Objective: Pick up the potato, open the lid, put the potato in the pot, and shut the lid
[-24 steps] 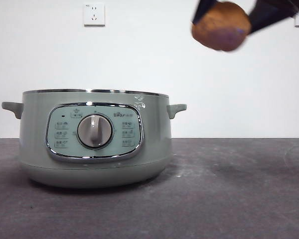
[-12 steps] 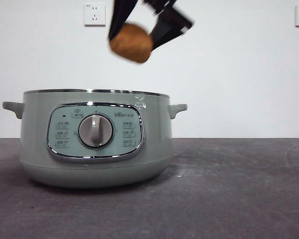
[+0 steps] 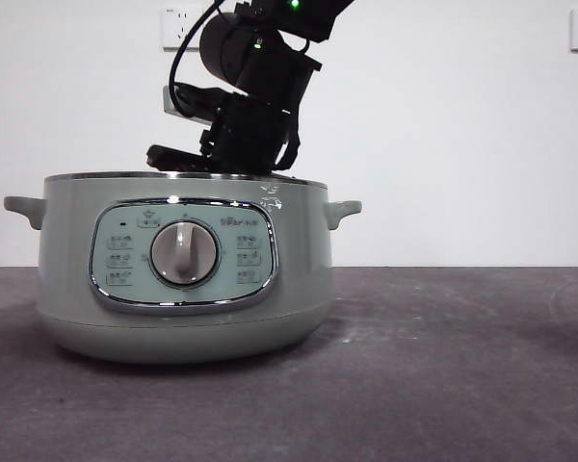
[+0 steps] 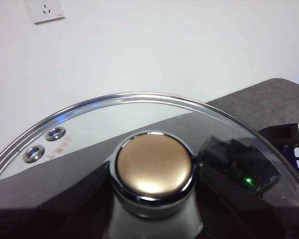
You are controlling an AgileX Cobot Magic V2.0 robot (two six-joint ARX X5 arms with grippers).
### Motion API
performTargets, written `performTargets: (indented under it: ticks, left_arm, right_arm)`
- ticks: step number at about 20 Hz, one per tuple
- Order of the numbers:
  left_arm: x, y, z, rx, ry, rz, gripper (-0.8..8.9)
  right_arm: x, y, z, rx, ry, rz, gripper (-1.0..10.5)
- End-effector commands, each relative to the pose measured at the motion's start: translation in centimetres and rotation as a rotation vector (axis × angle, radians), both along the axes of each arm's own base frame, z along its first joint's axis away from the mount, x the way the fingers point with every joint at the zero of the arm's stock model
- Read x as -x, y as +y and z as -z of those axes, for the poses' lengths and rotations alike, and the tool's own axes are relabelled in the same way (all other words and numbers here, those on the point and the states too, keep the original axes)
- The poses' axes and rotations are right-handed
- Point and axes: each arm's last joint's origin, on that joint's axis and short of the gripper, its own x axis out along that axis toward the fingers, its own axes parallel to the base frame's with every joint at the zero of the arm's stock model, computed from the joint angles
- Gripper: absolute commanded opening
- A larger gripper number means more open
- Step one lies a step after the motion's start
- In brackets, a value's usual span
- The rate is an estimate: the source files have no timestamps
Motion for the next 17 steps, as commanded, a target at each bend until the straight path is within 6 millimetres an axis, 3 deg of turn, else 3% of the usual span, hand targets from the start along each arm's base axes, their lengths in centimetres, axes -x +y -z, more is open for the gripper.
performTargets:
  ticks: [1,4,6,7,12,14,17]
  left_arm:
    - [0.5,0.3,-1.0,0.026,-0.072,0.0,-0.09]
    - [-0.5,-0.3,-0.8,0.012,-0.046,0.0,-0.09]
    - [-1.2,-0.6,-0.7,0.003,-0.03,0.0,-0.09]
    - [-1.5,-0.8,-0.6,-0.001,-0.022,0.0,-0.09]
    - [-2.2,-1.2,-0.5,-0.011,-0.005,0.0,-0.09]
    - [-2.2,-1.2,-0.5,-0.011,-0.006,0.0,-0.09]
    - [-2.5,-1.3,-0.6,-0.003,-0.02,0.0,-0.09]
  right_arm:
    - [0.1,0.4,0.9,0.028,0.006,-0.029,-0.1]
    - [0.3,0.6,0.9,0.033,0.007,-0.042,0.3]
    - [0.4,0.7,0.9,0.034,0.009,-0.042,3.8]
    - [0.4,0.7,1.0,0.033,0.013,-0.033,4.9]
    - [0.6,0.8,-0.1,0.025,0.005,-0.037,5.1]
    - [1.0,0.4,-1.8,0.01,-0.008,-0.033,5.0]
    - [3.0,-1.5,-6.0,0.014,0.004,-0.024,5.0]
